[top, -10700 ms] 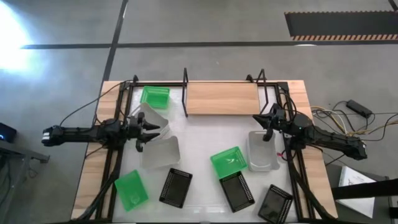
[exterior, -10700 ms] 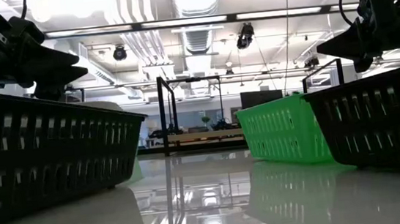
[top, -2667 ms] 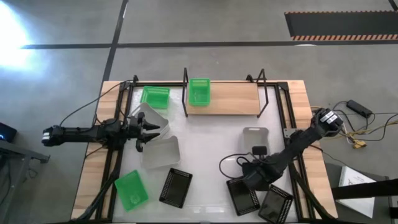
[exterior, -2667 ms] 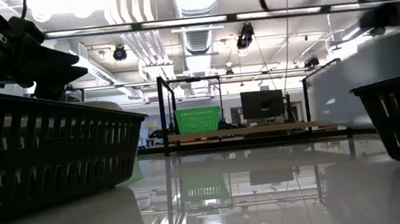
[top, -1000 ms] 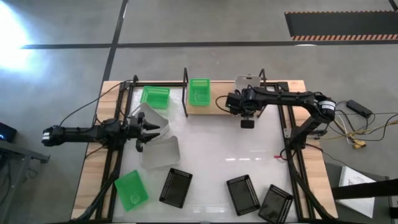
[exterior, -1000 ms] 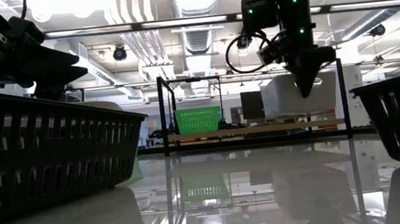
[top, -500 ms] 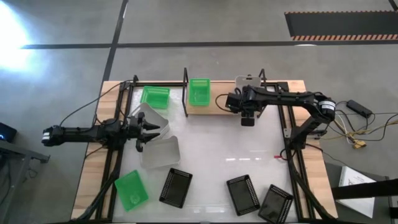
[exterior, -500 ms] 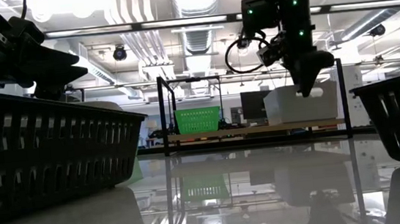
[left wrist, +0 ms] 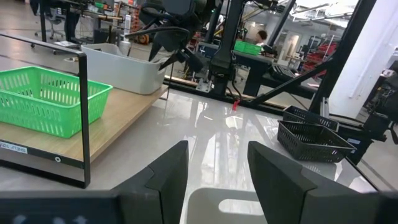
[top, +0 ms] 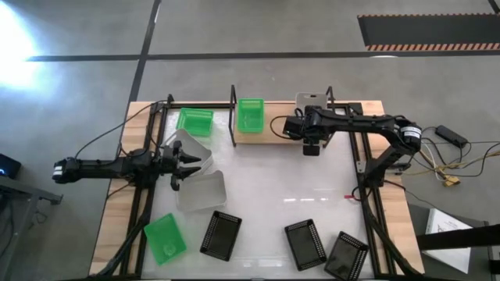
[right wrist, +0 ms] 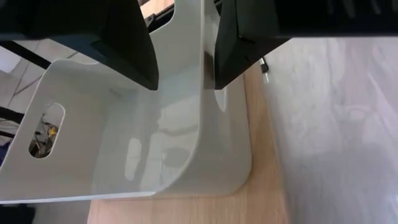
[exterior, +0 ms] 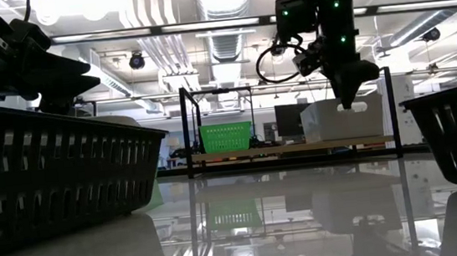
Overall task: Stack baskets on shelf by color
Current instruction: Put the bottom right gray bin on the shelf, then put the middle black bin on the shelf
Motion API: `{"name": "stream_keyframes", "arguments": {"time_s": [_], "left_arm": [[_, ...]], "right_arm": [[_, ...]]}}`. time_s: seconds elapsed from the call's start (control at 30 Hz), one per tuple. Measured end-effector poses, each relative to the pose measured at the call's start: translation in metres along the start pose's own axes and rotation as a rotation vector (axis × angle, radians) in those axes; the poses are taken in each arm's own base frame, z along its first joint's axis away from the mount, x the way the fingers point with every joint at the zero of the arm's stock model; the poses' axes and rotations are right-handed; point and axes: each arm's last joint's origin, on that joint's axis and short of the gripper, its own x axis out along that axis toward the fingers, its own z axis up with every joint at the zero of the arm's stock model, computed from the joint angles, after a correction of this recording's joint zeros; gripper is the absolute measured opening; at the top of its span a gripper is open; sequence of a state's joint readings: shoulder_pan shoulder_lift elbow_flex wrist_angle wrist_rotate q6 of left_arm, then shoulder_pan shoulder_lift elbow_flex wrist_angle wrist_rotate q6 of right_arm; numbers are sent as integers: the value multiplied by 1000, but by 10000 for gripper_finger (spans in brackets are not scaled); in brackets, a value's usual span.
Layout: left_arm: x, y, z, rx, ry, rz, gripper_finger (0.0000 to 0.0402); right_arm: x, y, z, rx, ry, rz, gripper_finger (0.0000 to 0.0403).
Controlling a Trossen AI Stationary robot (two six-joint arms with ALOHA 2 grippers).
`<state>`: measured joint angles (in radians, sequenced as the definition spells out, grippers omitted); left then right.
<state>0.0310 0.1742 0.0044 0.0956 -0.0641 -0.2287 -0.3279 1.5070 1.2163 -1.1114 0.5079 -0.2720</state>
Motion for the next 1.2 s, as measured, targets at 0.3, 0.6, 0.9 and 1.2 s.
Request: {"name": "stream_keyframes", "arguments": {"time_s": [0.3,0.6,0.9,1.2], "left_arm": [[0,0,0,0,0,0,152],[0,0,0,0,0,0,152],[0,0,0,0,0,0,152],[0,0,0,0,0,0,152]], "right_arm": [[-17,-1,-4,31,3,21,199],[-100,60,-19,174,-182,253,203],[-178,222,-62,94,-539,501,186],[-187,326,-87,77,-618,712,180]]}}
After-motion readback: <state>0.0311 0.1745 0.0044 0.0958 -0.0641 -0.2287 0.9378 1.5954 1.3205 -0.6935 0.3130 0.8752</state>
